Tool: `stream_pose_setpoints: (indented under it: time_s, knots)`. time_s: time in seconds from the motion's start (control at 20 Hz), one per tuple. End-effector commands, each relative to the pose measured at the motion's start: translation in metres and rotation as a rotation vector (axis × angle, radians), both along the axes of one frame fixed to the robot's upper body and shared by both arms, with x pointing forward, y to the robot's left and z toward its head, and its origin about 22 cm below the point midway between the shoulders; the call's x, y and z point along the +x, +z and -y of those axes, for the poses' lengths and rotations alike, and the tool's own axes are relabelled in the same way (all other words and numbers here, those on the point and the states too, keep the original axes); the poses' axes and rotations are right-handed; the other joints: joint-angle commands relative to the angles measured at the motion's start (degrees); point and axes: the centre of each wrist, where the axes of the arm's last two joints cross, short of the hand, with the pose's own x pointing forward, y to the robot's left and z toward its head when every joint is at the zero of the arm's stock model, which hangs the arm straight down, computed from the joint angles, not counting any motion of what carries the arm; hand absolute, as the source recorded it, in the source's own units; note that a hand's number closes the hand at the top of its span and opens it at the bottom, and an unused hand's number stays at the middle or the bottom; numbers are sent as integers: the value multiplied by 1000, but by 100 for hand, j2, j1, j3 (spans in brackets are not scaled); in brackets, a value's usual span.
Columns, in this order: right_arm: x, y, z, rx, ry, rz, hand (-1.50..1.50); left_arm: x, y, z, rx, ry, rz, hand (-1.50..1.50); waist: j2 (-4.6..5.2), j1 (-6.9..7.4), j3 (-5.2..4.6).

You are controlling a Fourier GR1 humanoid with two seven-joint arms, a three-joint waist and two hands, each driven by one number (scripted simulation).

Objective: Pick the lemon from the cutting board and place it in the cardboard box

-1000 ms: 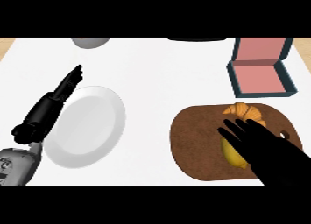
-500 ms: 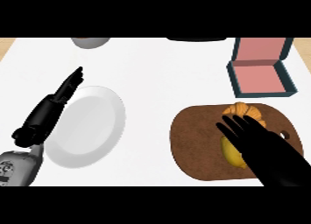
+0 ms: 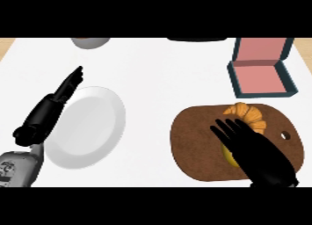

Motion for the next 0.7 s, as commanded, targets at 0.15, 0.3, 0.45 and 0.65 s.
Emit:
stream_pose_setpoints:
  time_s: [0.15, 0.3, 0.45, 0.65]
  knots:
    - [12, -2, 13, -32, -15, -4, -150, 8, 19, -1, 1, -3, -6, 0, -2, -3, 0]
    - [20, -20, 10, -54, -43, 13, -150, -1, 1, -11, -5, -8, -10, 0, -1, 7, 0]
    - [26, -24, 26, -59, -67, -11, -150, -16, 19, 2, -13, 8, -7, 0, -7, 27, 2]
    - [38, -35, 25, -21, -38, -42, -150, -6, 2, -11, 8, -1, -13, 0, 0, 12, 0]
